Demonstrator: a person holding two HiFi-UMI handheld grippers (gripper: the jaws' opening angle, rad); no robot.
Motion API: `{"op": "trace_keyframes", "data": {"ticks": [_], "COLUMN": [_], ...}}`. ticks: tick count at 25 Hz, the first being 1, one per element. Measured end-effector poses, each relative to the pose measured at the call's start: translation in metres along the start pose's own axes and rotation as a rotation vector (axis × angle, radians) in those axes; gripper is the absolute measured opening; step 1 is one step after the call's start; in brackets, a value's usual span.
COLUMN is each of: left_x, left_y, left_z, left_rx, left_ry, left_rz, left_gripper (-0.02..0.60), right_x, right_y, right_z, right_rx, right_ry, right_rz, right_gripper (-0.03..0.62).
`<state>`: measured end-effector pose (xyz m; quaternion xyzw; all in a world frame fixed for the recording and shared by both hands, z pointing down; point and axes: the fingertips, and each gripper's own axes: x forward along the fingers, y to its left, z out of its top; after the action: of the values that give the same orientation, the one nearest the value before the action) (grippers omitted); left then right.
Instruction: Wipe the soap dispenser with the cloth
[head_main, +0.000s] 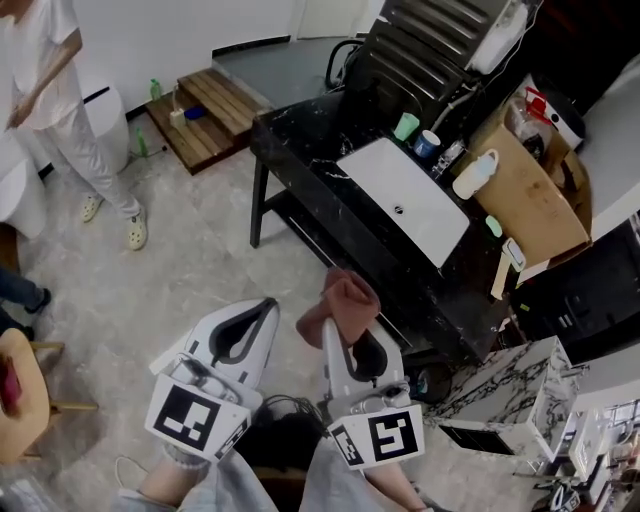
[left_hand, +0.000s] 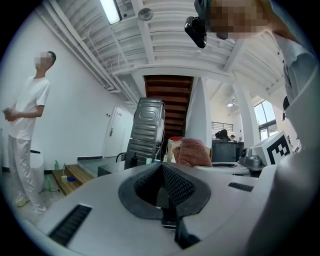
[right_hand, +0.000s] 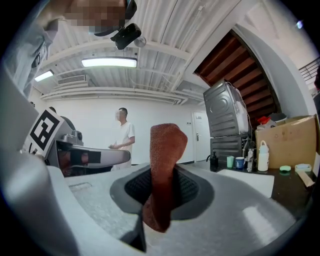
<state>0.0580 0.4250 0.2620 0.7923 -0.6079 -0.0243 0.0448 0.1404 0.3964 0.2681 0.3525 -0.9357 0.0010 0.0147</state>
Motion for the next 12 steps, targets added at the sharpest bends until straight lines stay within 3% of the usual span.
{"op": "trace_keyframes", "data": {"ticks": [7,12], "left_x": [0.000,0.006], "left_y": [0.024,0.039], "left_z": [-0.002,-0.004], "left_rx": [-0.032,-0.009], "left_ry": [0.003,-0.004], "left_rz": [0.022,0.037], "left_gripper": [0.003,0.003], "right_x": [0.020,0.036], "right_y": [-0.003,-0.006], "right_z": [-0.003,-0.010], "right_rx": [-0.007,-0.010], "right_ry": [0.003,0.030], "right_rz": [-0.015,-0.004], "right_gripper": [0.080,0.080]}}
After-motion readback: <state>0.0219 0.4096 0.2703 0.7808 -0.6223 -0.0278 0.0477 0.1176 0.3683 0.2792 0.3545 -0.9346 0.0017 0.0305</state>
